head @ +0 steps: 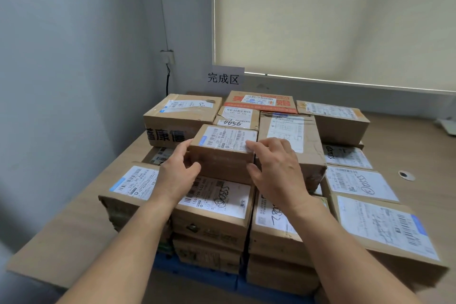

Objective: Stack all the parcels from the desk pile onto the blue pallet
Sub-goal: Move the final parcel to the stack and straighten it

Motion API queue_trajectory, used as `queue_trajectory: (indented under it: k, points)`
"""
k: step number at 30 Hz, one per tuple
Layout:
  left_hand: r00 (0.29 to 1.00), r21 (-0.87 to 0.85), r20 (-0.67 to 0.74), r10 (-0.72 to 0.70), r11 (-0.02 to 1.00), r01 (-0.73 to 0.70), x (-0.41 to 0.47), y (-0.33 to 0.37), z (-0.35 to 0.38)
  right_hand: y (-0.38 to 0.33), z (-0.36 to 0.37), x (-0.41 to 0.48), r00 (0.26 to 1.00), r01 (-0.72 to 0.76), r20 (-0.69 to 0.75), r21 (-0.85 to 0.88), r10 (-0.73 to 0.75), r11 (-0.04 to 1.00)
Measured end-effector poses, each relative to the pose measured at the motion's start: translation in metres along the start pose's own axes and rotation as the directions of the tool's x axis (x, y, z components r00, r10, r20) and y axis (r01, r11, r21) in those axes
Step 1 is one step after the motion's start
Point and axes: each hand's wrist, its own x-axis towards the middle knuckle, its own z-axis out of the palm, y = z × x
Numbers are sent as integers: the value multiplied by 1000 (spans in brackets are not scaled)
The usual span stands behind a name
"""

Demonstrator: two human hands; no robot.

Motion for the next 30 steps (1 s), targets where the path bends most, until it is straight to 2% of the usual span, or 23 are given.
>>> queue_trajectory:
  k: [5,9,11,14,20,30]
  points:
    - [1000,-31,-4,-16,999,16,-5,0,0,0,-2,-5,998,24,-60,-31,-26,999]
    - [994,-14,-108,7,1000,-9,-15,5,1,2,-7,-18,984,38,-171,-66,-49,997]
    - [981,24,-187,56,998,-53,-23,10,1,3,-13,-25,977,28,-207,-75,-43,997]
    - [945,68,-255,204,979,-193,-43,23,5,5,-22,-36,969,25,-244,-97,-48,995]
    - [894,144,-166,417,907,-396,-94,60,40,21,-50,-70,958,-9,-286,-137,-30,990]
    - [877,129,46,478,868,-479,-199,126,152,103,-111,-185,947,-153,-313,-231,75,961]
